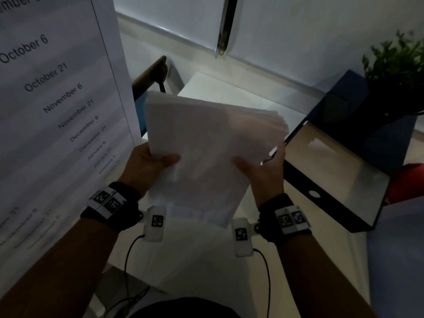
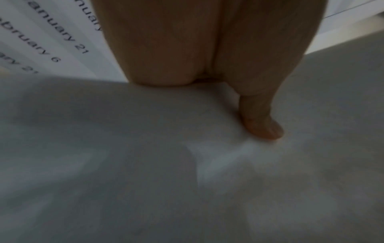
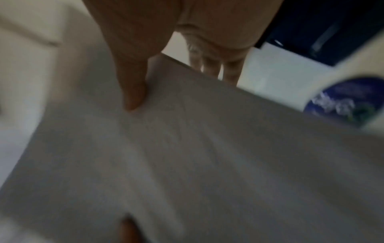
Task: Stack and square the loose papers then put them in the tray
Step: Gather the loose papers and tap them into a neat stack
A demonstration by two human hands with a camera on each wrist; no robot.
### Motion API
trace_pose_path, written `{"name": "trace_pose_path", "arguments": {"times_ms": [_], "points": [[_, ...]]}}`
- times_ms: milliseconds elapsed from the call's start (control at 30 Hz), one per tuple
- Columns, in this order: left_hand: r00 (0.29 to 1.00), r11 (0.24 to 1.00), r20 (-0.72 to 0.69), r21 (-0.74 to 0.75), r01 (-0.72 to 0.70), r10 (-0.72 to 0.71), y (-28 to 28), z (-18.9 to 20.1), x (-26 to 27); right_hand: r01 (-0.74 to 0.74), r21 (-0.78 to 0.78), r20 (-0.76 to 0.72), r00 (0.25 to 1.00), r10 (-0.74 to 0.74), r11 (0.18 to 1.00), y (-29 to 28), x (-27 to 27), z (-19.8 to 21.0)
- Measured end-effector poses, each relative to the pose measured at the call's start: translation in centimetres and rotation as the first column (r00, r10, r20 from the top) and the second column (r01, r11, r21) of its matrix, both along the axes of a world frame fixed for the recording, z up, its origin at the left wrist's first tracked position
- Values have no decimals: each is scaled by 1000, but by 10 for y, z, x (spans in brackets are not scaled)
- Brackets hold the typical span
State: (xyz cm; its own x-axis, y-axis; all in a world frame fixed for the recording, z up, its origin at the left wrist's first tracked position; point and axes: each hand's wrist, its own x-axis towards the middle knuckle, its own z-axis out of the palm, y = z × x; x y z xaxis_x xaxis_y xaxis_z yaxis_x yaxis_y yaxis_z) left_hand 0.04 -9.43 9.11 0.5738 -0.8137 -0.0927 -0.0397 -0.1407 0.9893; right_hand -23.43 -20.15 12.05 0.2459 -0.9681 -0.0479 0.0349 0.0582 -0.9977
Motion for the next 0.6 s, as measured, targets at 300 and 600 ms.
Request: {"name": "trace_pose_path", "arguments": {"times_ms": [300, 600], "points": [[992, 998, 114, -41, -52, 56, 14, -36, -51, -48, -282, -393, 917, -70, 958, 30, -5, -28], [947, 860, 167, -483, -165, 275, -6, 18, -45, 98, -351, 4, 995, -103, 931, 23, 4, 1]]}}
